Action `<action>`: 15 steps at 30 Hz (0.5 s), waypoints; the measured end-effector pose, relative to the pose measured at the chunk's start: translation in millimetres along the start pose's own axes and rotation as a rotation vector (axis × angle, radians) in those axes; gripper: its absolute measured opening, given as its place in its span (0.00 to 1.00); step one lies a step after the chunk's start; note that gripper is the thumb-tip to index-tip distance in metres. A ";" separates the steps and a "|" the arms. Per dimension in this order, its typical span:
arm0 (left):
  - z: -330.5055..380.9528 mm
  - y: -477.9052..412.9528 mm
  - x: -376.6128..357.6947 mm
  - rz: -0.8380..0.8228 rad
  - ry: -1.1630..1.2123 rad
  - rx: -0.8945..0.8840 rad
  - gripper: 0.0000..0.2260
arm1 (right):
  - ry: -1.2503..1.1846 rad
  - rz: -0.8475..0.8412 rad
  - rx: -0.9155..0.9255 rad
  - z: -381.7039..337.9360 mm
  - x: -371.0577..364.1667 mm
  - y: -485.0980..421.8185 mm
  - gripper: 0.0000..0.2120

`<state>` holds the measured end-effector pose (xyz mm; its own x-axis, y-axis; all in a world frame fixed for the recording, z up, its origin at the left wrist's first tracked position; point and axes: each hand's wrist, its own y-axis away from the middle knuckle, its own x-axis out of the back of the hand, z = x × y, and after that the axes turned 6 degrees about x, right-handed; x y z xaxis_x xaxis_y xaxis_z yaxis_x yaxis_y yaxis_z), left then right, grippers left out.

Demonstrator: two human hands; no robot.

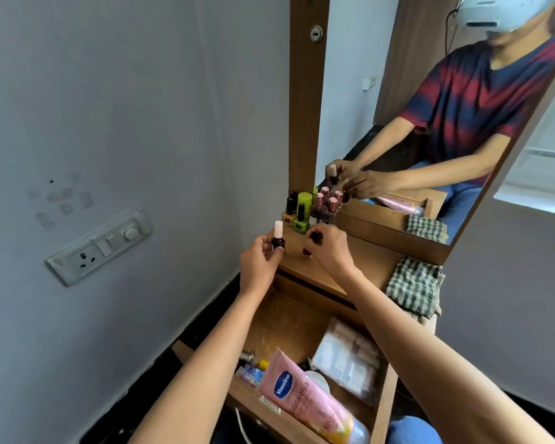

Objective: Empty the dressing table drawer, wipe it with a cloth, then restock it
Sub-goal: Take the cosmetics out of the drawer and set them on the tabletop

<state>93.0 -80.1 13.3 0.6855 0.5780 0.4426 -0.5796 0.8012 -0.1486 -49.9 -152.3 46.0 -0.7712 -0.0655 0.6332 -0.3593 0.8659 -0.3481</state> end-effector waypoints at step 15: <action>-13.2 -51.2 -30.4 0.113 -0.329 -0.026 0.12 | -0.091 0.092 -0.074 19.2 -50.2 -6.8 0.15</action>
<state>107.7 -136.6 -4.2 0.4365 0.5858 0.6829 -0.6295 0.7411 -0.2334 -18.8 -164.4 3.3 -0.8447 -0.0260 0.5345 -0.2481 0.9041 -0.3480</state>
